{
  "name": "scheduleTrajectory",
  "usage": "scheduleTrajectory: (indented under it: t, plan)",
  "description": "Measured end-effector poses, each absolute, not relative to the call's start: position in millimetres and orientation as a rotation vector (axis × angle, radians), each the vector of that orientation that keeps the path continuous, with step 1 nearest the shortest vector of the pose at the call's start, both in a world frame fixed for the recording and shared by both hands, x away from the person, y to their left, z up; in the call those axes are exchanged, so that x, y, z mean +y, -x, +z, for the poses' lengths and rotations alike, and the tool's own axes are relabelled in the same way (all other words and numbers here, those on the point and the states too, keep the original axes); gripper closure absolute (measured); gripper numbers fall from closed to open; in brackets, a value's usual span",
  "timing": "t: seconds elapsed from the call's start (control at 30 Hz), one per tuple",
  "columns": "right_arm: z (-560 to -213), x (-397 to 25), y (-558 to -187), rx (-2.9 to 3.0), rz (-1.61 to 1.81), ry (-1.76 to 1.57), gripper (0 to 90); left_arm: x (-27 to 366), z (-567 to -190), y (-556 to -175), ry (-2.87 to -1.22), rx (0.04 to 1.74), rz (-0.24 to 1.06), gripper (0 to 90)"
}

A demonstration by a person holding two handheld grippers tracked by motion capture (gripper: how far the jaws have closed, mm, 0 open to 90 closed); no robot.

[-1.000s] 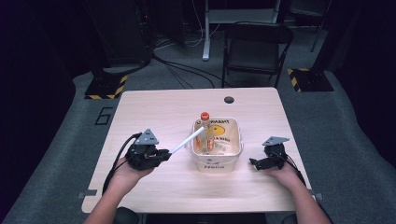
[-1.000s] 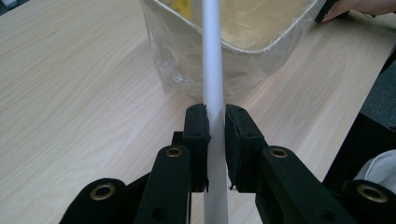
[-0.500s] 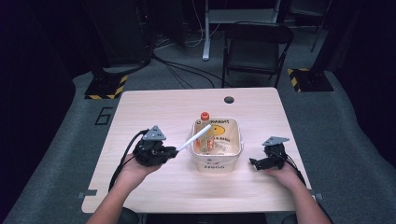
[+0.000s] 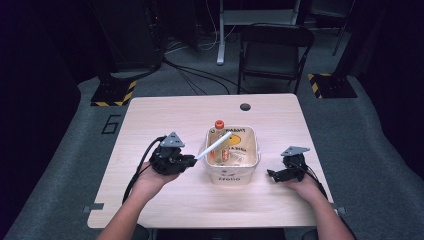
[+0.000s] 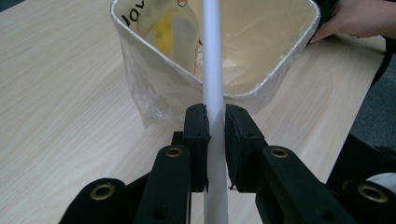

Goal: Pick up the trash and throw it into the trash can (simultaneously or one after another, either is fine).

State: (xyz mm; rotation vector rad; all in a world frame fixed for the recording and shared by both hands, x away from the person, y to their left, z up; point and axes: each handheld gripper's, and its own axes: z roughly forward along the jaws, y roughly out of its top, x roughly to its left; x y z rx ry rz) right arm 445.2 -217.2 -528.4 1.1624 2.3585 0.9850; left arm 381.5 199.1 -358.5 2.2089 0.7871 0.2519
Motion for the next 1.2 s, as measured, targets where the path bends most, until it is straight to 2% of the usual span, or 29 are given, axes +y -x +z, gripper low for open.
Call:
scheduleTrajectory:
  t: [1.2]
  plan:
    - [-528, -217, -445, 2.36, 0.986, -1.158, 0.0, 156, -364, -408, -2.197, 0.789, 0.182, 79.4]
